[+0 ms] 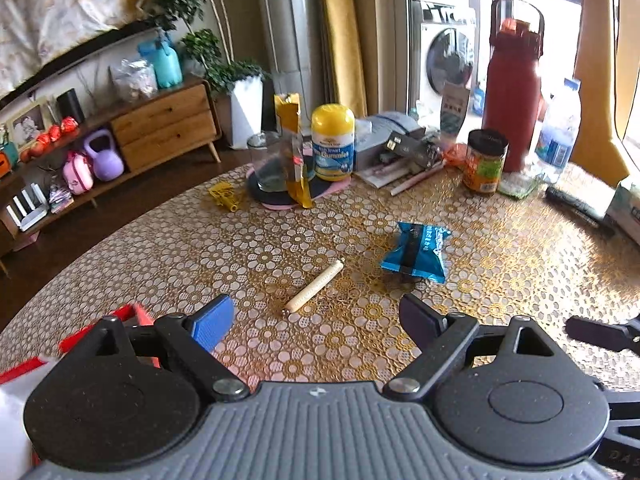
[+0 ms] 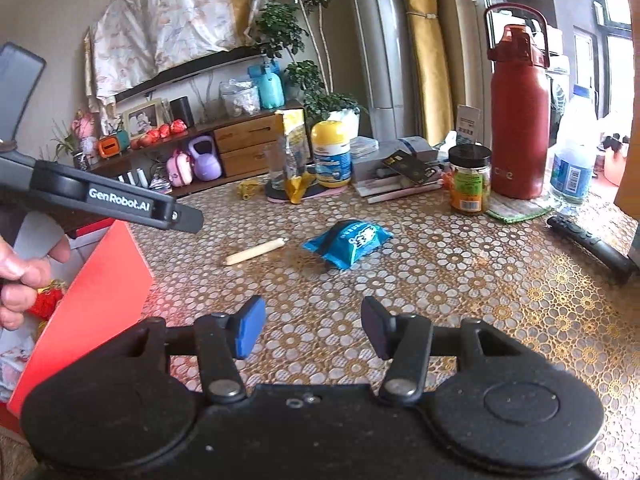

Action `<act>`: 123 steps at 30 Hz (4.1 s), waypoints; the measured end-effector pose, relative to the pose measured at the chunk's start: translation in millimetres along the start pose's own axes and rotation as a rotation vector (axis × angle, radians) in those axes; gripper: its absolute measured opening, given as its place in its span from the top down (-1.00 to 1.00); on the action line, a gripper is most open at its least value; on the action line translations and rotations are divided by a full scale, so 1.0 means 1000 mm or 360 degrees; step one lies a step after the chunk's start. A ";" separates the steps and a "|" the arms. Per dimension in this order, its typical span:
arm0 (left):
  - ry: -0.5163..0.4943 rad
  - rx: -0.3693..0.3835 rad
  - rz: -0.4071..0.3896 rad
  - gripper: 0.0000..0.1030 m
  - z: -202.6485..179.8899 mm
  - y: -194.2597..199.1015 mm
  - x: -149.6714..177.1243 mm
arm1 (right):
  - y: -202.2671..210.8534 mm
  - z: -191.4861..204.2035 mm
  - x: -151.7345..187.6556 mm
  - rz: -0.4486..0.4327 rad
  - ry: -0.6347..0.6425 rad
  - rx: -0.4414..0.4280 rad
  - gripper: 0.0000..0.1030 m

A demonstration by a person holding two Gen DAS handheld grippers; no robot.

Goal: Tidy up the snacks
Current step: 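Move both tools back toward the sausage stick and blue bar, then grasp the tan sausage stick with the left tool while the right tool grasps the blue bar, then lift both held items and carry them over the cardboard box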

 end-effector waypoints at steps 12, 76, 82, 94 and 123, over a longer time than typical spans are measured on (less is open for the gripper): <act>-0.0096 0.0079 0.0203 -0.75 0.004 -0.086 -0.019 | -0.016 -0.018 -0.001 0.0038 -0.0055 0.0063 -0.08; 0.0128 0.0192 0.0215 0.81 0.003 -0.080 -0.010 | -0.175 -0.004 -0.044 0.0223 -0.0024 0.0284 0.22; 0.0149 0.0189 0.0182 0.81 0.003 -0.057 -0.001 | -0.142 0.001 -0.033 0.0183 -0.0054 0.0237 0.22; 0.0158 0.0141 0.0036 0.81 -0.006 0.015 0.010 | -0.072 0.015 -0.008 0.0097 -0.0099 0.0131 0.22; 0.0428 -0.0024 -0.0369 0.80 0.042 0.185 0.092 | 0.063 0.095 -0.004 -0.0200 0.0107 -0.0265 0.22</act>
Point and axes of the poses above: each gripper's, at about its wrist camera, not at the fingertips, and y roughly against the way its jaws point, z to its left, x to its underside, the point moved 1 cm from there along -y, roughly the way its jaws point, and after that the axes turned 1 degree about -x, right-handed, at the moved point
